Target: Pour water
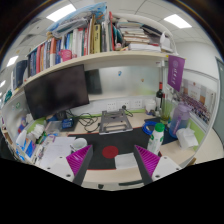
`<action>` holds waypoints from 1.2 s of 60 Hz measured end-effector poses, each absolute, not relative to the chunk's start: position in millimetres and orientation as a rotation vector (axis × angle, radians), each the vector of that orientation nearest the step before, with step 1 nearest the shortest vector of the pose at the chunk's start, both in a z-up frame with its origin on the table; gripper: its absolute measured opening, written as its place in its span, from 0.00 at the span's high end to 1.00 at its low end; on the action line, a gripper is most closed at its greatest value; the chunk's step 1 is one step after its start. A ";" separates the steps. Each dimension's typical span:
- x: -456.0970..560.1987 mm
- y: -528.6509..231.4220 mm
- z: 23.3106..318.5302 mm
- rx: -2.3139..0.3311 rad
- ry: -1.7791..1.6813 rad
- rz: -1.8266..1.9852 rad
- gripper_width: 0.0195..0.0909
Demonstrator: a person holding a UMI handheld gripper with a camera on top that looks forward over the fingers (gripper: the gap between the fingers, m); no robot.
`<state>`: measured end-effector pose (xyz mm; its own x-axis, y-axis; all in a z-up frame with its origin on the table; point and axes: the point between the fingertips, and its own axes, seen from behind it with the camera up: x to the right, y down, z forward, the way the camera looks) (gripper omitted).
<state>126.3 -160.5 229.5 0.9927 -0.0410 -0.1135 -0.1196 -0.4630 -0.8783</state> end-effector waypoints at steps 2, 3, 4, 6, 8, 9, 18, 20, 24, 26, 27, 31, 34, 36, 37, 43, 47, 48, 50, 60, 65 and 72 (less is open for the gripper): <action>143.6 -164.1 211.0 -2.065 0.114 0.083 0.09; 152.3 -165.7 202.6 -2.070 0.116 0.078 0.09; 161.4 -167.2 194.0 -2.075 0.119 0.071 0.09; 179.7 -169.8 177.3 -2.088 0.126 0.058 0.08; 198.0 -171.7 160.8 -2.104 0.129 0.042 0.08; 207.2 -172.1 153.0 -2.111 0.127 0.035 0.08; 271.0 -151.6 100.7 -2.126 0.118 0.008 0.09; 278.7 -141.2 96.8 -2.106 0.112 0.018 0.08; 293.3 -117.9 93.2 -2.056 0.075 0.017 0.08; 298.7 -106.0 93.1 -2.029 0.059 0.013 0.07; 300.7 -100.4 93.3 -2.016 0.052 0.015 0.08; 304.4 -79.7 93.5 -1.973 0.025 0.022 0.07; 307.9 -65.4 94.8 -1.943 0.012 0.019 0.07; 309.1 -56.8 95.0 -1.931 0.004 0.019 0.07; 308.3 -52.3 95.0 -1.924 -0.002 0.022 0.08; 305.0 -30.6 97.3 -1.873 -0.024 0.042 0.17; 300.3 -20.8 90.3 -1.867 -0.041 0.063 0.28; 299.6 -19.1 87.3 -1.871 -0.046 0.065 0.32; 300.5 -16.2 80.8 -1.882 -0.054 0.061 0.44; 307.2 -12.6 82.2 -1.844 -0.023 0.054 0.61; 304.3 -11.2 82.7 -1.830 -0.040 0.047 0.68; 303.2 -8.9 81.1 -1.840 -0.044 0.026 0.77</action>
<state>303.2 -8.9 81.1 0.9990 0.0439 0.0052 0.0167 -0.2659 -0.9639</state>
